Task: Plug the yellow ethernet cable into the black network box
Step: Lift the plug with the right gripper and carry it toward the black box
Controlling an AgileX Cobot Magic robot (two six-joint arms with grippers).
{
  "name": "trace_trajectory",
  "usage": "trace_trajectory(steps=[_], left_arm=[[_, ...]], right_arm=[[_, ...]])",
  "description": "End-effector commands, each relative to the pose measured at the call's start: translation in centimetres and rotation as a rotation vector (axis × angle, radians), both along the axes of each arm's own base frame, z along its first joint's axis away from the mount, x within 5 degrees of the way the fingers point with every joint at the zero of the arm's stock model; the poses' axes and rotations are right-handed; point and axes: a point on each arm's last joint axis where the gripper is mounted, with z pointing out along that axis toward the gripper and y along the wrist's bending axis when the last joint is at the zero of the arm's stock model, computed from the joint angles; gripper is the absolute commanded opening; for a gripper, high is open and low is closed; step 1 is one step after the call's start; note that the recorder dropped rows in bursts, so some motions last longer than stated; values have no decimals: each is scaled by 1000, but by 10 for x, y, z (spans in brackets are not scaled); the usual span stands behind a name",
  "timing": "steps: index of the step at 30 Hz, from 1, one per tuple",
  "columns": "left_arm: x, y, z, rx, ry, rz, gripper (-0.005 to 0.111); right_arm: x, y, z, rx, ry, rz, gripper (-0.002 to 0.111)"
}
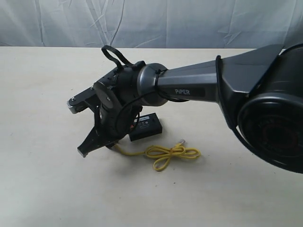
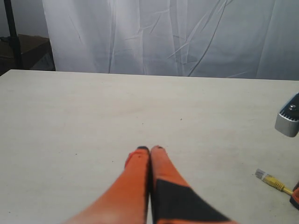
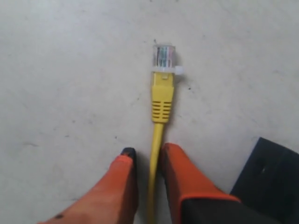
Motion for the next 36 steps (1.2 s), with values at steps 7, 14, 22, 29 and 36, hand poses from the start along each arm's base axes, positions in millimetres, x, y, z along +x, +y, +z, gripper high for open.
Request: trace_trajectory(steps=[7, 14, 22, 29, 36], left_arm=[[0, 0, 0, -2, -14, -2, 0], [0, 0, 0, -2, -14, -2, 0], [0, 0, 0, -2, -14, -2, 0], [0, 0, 0, -2, -14, -2, 0], [0, 0, 0, -2, -14, -2, 0]], right_arm=[[-3, -5, -10, -76, 39, 8, 7], [-5, -7, 15, -61, 29, 3, -1], [-22, -33, 85, -56, 7, -1, -1], [-41, -86, 79, -35, -17, -37, -1], [-22, -142, 44, -72, 66, -206, -1]])
